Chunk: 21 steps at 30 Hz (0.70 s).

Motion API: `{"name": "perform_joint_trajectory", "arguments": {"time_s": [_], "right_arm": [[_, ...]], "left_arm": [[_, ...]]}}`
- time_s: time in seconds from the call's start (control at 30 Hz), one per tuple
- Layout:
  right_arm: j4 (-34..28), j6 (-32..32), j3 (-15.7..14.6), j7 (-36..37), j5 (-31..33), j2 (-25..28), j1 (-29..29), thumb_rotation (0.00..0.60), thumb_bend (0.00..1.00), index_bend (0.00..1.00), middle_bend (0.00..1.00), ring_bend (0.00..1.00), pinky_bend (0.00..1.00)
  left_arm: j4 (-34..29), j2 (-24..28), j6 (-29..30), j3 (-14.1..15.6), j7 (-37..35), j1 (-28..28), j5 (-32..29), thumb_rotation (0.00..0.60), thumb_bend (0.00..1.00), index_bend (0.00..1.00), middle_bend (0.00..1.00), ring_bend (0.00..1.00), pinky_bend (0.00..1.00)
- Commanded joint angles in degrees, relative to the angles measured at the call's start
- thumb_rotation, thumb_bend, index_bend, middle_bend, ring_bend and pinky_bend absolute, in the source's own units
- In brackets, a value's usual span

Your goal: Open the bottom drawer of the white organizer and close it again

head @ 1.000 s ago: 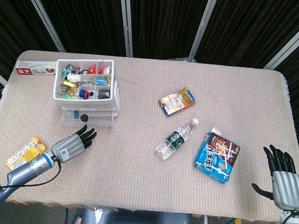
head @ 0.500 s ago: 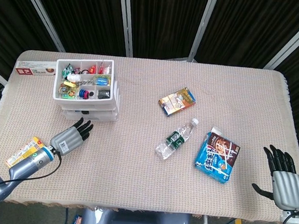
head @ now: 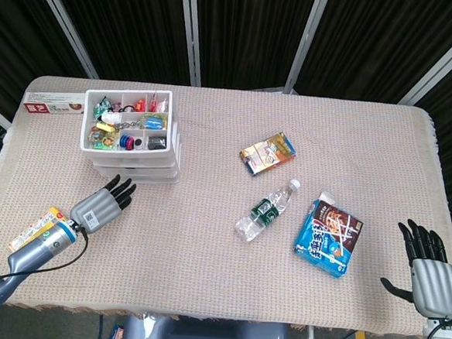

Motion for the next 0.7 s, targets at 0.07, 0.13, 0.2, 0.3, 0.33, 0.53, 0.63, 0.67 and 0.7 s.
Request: {"name": "perform_joint_trajectory", "arguments": {"time_s": [0.07,0.13,0.2,0.3,0.33,0.53,0.63,0.67,0.7], "right_arm": [[0.02,0.04,0.01,0.03,-0.02,0.03,-0.02,0.6,0.01,0.05,0.0,0.0,0.0],[0.03,0.05,0.01,0.07,-0.01,0.03,-0.03,0.6,0.01,0.05,0.0,0.0,0.0],[0.04,0.05,0.0,0.1,-0.02,0.06,-0.03,0.6,0.01,0.05,0.0,0.0,0.0],[0.05,0.11,-0.01,0.14,-0.11,0.04,-0.03,0.6,0.01,0.05,0.0,0.0,0.0],[0.05,0.12,-0.01,0.14,-0.13,0.04,-0.03,0.6,0.01,0.05,0.0,0.0,0.0],[0.12,0.42,-0.02,0.12,-0.44,-0.08,-0.08,0.6,0.01,0.05,0.0,0.0,0.0],[0.15,0.45,-0.02,0.03,-0.48,-0.15,-0.08,0.6,0.01,0.05,0.0,0.0,0.0],[0.18,0.47,-0.01,-0.03,-0.53,-0.19,-0.06,0.6,0.01,0.05,0.0,0.0,0.0],[0.19,0.49,-0.02,-0.06,-0.55,-0.21,-0.06,0.6,0.01,0.05,0.0,0.0,0.0]], "left_arm": [[-2.79,0.63,4.37,1.06,-2.57,1.8,1.83,0.6,1.0,0.19,0.04,0.0,0.11],[-4.3,0.84,7.69,0.93,-4.21,3.3,1.96,0.6,0.92,0.18,0.03,0.0,0.11],[-6.13,1.26,11.07,0.78,-5.99,5.0,1.84,0.6,0.68,0.18,0.02,0.0,0.11],[-8.63,1.77,16.84,0.37,-8.68,7.82,1.79,0.6,0.41,0.17,0.0,0.0,0.09],[-9.54,1.91,18.92,0.17,-9.8,8.92,1.56,0.6,0.35,0.16,0.0,0.0,0.09],[-14.62,2.94,30.39,-0.21,-18.71,15.94,-0.09,0.6,0.21,0.05,0.0,0.0,0.03],[-17.95,4.56,32.2,0.46,-22.16,18.48,-2.01,0.6,0.16,0.0,0.0,0.0,0.0],[-19.23,5.31,32.85,0.78,-23.46,19.47,-2.66,0.6,0.14,0.0,0.0,0.0,0.0],[-19.88,5.74,33.25,1.03,-24.19,20.08,-2.93,0.6,0.13,0.0,0.0,0.0,0.0]]}}
